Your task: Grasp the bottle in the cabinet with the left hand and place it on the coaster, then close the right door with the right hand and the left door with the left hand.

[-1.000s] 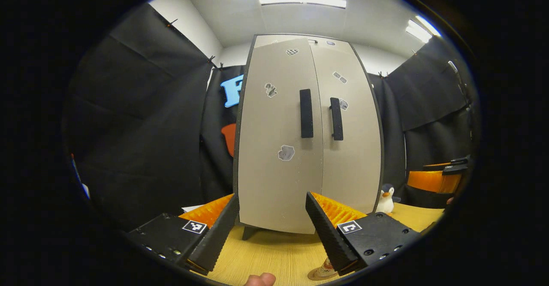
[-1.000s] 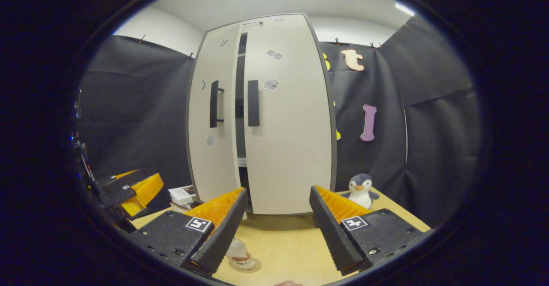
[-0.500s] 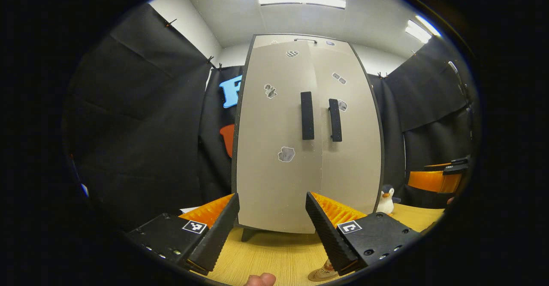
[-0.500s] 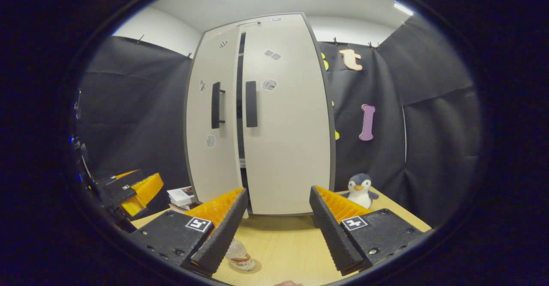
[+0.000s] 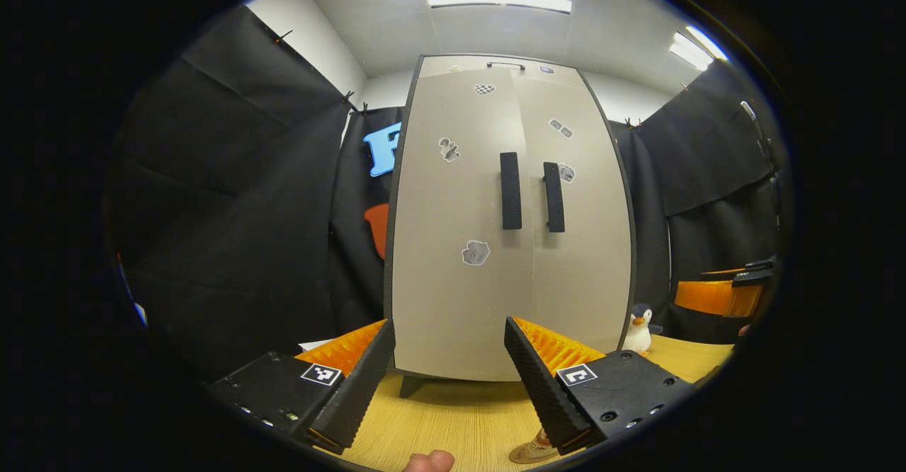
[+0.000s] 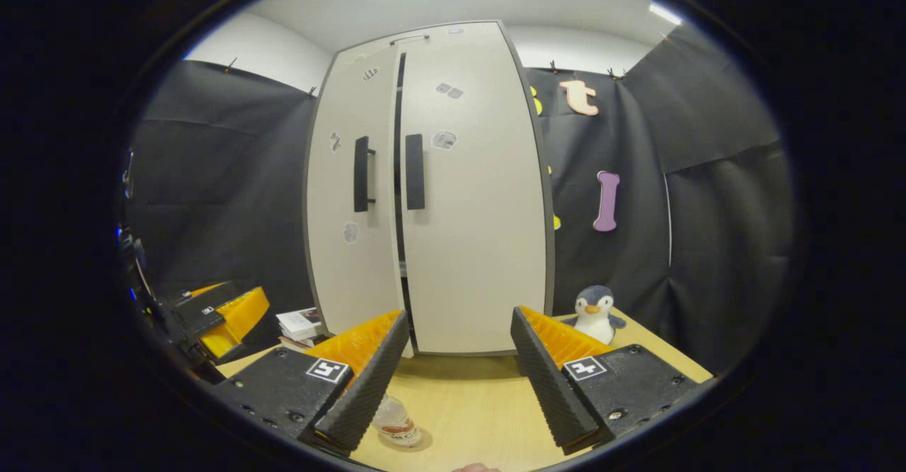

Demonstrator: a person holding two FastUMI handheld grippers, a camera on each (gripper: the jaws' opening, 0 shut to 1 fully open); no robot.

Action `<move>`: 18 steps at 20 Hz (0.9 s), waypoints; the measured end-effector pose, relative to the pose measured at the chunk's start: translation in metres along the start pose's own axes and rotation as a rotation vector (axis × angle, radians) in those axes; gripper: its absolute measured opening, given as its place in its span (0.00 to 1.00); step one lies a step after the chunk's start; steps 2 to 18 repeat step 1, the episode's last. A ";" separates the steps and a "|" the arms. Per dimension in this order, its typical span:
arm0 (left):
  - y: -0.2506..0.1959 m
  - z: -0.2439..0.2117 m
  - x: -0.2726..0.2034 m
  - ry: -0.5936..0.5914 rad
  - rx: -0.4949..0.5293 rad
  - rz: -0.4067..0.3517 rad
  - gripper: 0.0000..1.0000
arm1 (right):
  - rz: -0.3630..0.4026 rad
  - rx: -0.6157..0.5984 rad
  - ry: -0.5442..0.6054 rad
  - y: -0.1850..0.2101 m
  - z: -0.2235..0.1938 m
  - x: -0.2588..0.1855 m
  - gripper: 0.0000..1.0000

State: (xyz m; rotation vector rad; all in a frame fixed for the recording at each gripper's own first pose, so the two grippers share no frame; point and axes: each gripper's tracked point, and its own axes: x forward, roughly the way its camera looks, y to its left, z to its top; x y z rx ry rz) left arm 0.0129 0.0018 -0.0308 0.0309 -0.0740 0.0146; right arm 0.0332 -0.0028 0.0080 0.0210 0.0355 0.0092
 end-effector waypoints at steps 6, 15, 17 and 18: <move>0.000 -0.001 0.000 0.002 0.000 -0.001 0.94 | 0.000 0.001 -0.001 0.000 0.000 0.000 0.95; 0.000 -0.001 0.000 0.002 0.000 -0.001 0.94 | 0.000 0.001 -0.001 0.000 0.000 0.000 0.95; 0.000 -0.001 0.000 0.002 0.000 -0.001 0.94 | 0.000 0.001 -0.001 0.000 0.000 0.000 0.95; 0.000 -0.001 0.000 0.002 0.000 -0.001 0.94 | 0.000 0.001 -0.001 0.000 0.000 0.000 0.95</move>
